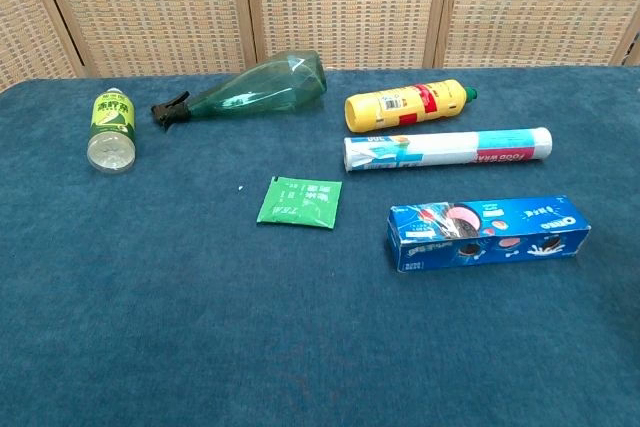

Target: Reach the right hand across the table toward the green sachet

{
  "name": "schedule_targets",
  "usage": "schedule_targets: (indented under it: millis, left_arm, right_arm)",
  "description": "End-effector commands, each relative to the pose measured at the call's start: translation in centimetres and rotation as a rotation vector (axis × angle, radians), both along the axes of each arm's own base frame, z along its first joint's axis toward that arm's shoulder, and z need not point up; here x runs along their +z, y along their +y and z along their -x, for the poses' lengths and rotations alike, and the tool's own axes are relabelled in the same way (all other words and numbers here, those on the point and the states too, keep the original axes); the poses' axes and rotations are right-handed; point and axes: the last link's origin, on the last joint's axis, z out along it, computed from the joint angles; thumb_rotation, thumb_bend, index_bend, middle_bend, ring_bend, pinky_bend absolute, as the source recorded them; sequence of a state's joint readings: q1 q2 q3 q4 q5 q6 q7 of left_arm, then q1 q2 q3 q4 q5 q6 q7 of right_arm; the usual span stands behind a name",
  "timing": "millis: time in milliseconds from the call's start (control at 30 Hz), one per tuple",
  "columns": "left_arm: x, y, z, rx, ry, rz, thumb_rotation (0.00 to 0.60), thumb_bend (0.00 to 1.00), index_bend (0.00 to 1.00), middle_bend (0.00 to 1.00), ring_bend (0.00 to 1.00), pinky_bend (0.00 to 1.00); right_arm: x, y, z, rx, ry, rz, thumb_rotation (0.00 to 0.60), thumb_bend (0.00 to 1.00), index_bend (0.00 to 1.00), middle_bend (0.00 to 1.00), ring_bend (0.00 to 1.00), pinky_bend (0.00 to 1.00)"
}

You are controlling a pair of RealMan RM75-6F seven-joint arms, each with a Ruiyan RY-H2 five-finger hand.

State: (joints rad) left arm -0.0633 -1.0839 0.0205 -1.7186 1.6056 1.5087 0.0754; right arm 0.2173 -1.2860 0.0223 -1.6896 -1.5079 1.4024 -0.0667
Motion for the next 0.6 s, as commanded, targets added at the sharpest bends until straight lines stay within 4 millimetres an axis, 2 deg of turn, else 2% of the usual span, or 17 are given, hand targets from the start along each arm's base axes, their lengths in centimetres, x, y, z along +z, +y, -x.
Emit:
schedule_targets:
  millis: [33,600]
  left_arm:
    - [0.04,-0.07,0.00,0.000,0.000,-0.002,0.600,0.06,0.00,0.00,0.00,0.00]
    - [0.19,0.05,0.15,0.005,-0.004,-0.003,0.600,0.06,0.00,0.00,0.00,0.00]
  right_arm:
    - [0.07,0.00,0.03,-0.001,0.000,0.002,0.600,0.09,0.00,0.00,0.00,0.00]
    - [-0.21,-0.03,0.03,-0.005,-0.013,-0.022,0.600,0.09,0.00,0.00,0.00,0.00]
